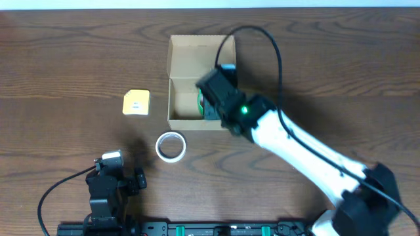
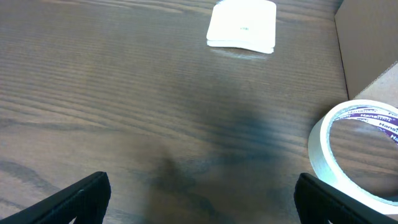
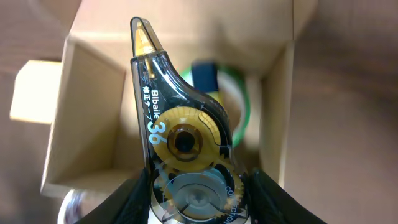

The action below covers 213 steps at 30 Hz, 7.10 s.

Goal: Pack container

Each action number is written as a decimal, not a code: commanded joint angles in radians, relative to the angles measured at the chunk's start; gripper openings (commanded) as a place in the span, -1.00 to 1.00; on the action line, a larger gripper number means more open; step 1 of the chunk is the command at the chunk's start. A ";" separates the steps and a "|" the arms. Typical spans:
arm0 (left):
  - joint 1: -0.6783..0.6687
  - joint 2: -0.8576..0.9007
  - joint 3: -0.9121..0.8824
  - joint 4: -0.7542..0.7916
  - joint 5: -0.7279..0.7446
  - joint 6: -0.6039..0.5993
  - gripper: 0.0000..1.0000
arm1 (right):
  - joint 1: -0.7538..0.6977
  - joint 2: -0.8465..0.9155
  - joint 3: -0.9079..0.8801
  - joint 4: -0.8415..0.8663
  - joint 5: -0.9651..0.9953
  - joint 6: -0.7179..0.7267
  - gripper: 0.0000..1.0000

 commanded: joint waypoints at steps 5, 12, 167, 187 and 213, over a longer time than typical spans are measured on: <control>-0.004 -0.006 -0.011 -0.025 -0.002 -0.007 0.91 | -0.027 0.212 0.168 -0.008 -0.041 -0.118 -0.41; -0.004 -0.006 -0.011 -0.025 -0.002 -0.007 0.91 | -0.026 0.273 0.172 -0.034 -0.088 -0.118 -0.41; -0.004 0.247 0.140 0.106 0.101 -0.064 0.90 | -0.705 -1.691 -1.214 -0.074 -0.136 -0.537 0.99; -0.004 1.187 0.796 0.141 0.124 -0.067 0.90 | -0.705 -1.691 -1.214 -0.074 -0.136 -0.537 0.99; 0.069 1.673 1.131 0.023 0.181 -0.060 0.91 | -0.705 -1.691 -1.214 -0.074 -0.136 -0.537 0.98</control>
